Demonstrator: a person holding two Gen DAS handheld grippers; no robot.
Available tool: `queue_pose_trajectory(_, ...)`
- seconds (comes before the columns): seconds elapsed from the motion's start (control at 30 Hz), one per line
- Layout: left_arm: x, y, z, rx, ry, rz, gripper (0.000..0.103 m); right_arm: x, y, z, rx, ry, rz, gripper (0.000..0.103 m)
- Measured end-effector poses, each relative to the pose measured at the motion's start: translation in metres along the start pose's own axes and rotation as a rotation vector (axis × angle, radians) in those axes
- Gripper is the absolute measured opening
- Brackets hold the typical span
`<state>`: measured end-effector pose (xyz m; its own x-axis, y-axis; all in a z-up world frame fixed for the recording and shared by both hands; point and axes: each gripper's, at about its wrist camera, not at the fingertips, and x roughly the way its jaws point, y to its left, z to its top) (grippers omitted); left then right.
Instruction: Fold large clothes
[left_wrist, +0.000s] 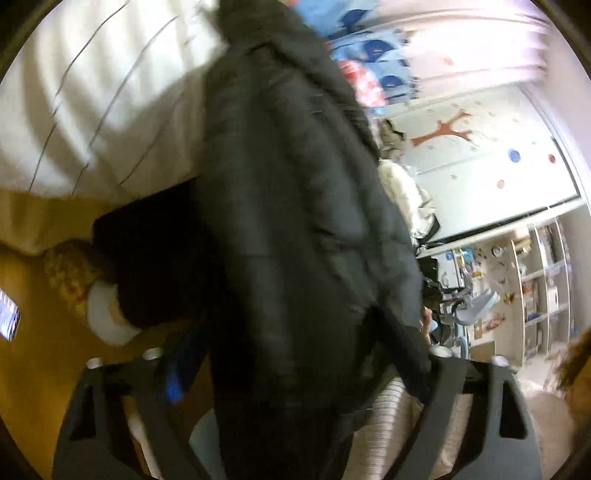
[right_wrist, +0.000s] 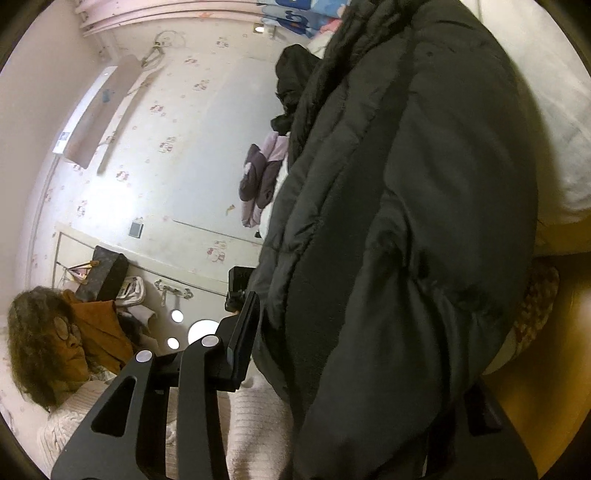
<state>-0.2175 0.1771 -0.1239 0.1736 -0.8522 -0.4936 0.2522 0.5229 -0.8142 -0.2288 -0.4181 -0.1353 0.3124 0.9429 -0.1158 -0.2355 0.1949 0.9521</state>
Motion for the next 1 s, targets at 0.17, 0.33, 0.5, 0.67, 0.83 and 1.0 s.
queue_pose_trajectory(0.17, -0.014, -0.041, 0.000, 0.090, -0.115, 0.039, 0.019, -0.008, 0.015, 0.003, -0.071, -0.084, 0.138, 0.042)
queue_pose_trajectory(0.33, -0.034, -0.082, 0.003, 0.157, -0.215, 0.006, 0.014, -0.009, 0.034, 0.003, -0.128, -0.126, 0.185, 0.042)
queue_pose_trajectory(0.5, -0.050, -0.098, 0.000, 0.206, -0.242, -0.072, 0.014, -0.017, 0.053, -0.002, -0.182, -0.167, 0.260, 0.042)
queue_pose_trajectory(0.67, -0.063, -0.069, 0.012, 0.106, -0.302, -0.150, 0.014, -0.018, 0.049, 0.010, -0.174, -0.206, 0.285, 0.042)
queue_pose_trajectory(0.83, -0.075, -0.062, 0.052, 0.040, -0.432, -0.243, 0.014, -0.022, 0.065, 0.054, -0.240, -0.245, 0.310, 0.042)
queue_pose_trajectory(1.0, -0.081, -0.081, 0.119, 0.062, -0.528, -0.241, 0.014, -0.016, 0.091, 0.136, -0.276, -0.302, 0.317, 0.042)
